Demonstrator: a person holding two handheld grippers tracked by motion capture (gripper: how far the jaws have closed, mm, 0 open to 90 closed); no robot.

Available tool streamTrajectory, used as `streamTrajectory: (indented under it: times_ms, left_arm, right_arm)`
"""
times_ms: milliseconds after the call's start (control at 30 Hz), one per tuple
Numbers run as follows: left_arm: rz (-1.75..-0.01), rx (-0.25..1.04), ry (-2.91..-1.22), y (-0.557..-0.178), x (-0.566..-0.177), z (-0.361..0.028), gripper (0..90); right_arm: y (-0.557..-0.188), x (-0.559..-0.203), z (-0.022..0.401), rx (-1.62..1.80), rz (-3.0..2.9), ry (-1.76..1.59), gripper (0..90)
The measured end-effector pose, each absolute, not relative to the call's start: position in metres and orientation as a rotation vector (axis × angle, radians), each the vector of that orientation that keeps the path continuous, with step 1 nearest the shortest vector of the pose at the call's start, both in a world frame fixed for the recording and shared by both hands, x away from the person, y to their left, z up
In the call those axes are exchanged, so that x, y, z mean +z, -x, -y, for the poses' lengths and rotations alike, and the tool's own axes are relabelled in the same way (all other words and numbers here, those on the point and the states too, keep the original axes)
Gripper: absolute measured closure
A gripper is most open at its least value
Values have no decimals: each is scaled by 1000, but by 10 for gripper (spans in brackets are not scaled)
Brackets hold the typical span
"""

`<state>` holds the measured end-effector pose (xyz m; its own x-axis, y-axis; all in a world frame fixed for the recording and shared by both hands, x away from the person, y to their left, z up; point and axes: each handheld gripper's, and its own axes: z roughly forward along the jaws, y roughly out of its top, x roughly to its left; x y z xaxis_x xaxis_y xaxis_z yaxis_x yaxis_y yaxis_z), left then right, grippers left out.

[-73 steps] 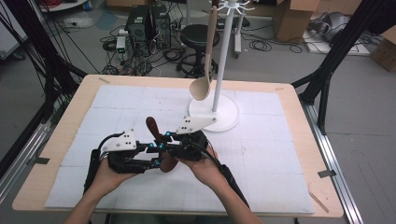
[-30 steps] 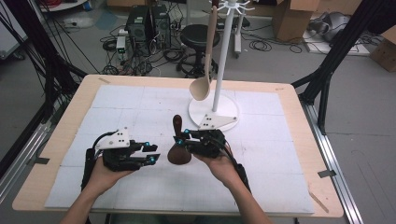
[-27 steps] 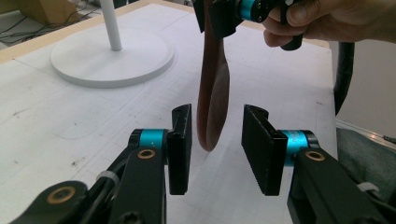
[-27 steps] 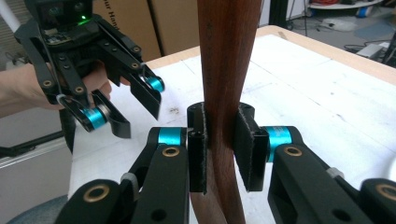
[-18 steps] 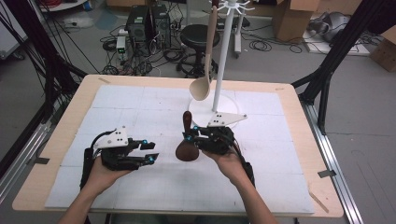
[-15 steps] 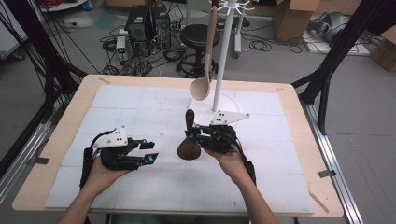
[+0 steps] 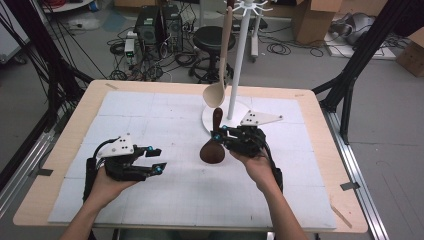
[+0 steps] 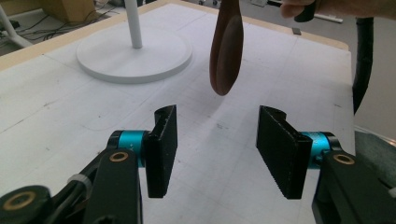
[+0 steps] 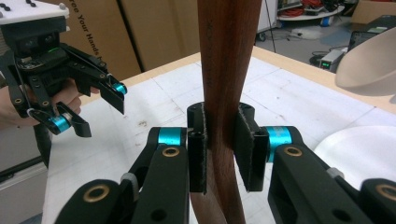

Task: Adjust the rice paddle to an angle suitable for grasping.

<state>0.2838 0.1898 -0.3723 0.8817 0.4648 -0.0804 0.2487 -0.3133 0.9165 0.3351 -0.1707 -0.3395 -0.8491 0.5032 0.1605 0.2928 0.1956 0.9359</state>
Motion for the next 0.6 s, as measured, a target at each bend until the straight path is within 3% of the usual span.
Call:
streamTrajectory:
  times_ms: [600]
  left_arm:
    - [-547,252,-1917,-286,-375,-195,436]
  right_arm:
    - [-350,-315,190,1731,-2249,-779,767]
